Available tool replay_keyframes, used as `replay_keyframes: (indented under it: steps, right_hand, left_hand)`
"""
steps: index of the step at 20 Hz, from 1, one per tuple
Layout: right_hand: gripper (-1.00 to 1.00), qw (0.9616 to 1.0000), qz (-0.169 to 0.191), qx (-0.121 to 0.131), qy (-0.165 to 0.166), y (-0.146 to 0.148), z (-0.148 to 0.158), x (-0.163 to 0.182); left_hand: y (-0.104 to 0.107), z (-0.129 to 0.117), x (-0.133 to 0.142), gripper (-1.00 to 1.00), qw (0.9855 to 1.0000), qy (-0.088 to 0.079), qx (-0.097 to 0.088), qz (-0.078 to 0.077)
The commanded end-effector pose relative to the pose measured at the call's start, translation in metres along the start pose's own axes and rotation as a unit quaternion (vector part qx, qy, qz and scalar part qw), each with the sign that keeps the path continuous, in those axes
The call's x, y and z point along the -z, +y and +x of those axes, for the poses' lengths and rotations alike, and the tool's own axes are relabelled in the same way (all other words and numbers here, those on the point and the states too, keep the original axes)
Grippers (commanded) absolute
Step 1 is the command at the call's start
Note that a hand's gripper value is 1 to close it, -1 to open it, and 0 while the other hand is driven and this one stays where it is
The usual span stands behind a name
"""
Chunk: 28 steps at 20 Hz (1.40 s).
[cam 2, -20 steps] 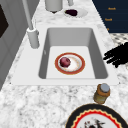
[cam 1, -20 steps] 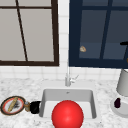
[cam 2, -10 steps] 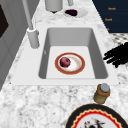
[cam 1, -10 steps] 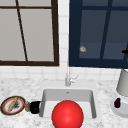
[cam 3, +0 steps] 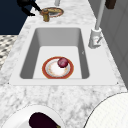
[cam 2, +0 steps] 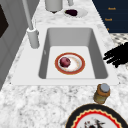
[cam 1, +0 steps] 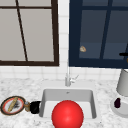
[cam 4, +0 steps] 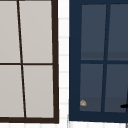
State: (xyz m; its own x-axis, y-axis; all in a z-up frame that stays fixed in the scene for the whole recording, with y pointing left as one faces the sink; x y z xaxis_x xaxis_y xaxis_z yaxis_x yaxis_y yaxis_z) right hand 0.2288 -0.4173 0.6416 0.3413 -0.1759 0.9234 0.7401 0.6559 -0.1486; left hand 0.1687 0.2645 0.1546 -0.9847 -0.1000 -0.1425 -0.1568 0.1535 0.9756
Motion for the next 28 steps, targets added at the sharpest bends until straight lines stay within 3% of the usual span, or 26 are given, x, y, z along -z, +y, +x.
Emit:
replay_keyframes:
  steps: [1,10,15,16,20,23,28]
  right_hand:
    - [-1.0,0.9996,0.001,-0.009,0.028,0.017,-0.003,0.025]
    - [-1.0,0.998,0.013,0.004,0.062,0.049,0.011,0.083]
    - [-1.0,0.9955,0.061,-0.025,0.068,0.051,0.015,0.092]
    - [1.0,0.9948,0.07,-0.032,0.067,0.051,0.015,0.092]
    - [1.0,0.9941,0.054,-0.091,0.024,0.037,0.011,0.078]
    - [1.0,0.9953,0.038,-0.089,-0.007,0.011,-0.005,0.055]
    - [1.0,0.9959,-0.024,-0.087,-0.001,-0.005,-0.023,0.032]
  left_hand:
    - [0.0,0.0,0.0,0.0,1.0,0.0,0.0,0.0]
    - [0.0,0.0,0.0,0.0,1.0,0.0,0.0,0.0]
    - [0.0,0.0,0.0,0.0,1.0,0.0,0.0,0.0]
    - [0.0,0.0,0.0,0.0,1.0,0.0,0.0,0.0]
    - [0.0,0.0,0.0,0.0,1.0,0.0,0.0,0.0]
    - [0.0,0.0,0.0,0.0,1.0,0.0,0.0,0.0]
    - [0.0,0.0,0.0,0.0,1.0,0.0,0.0,0.0]
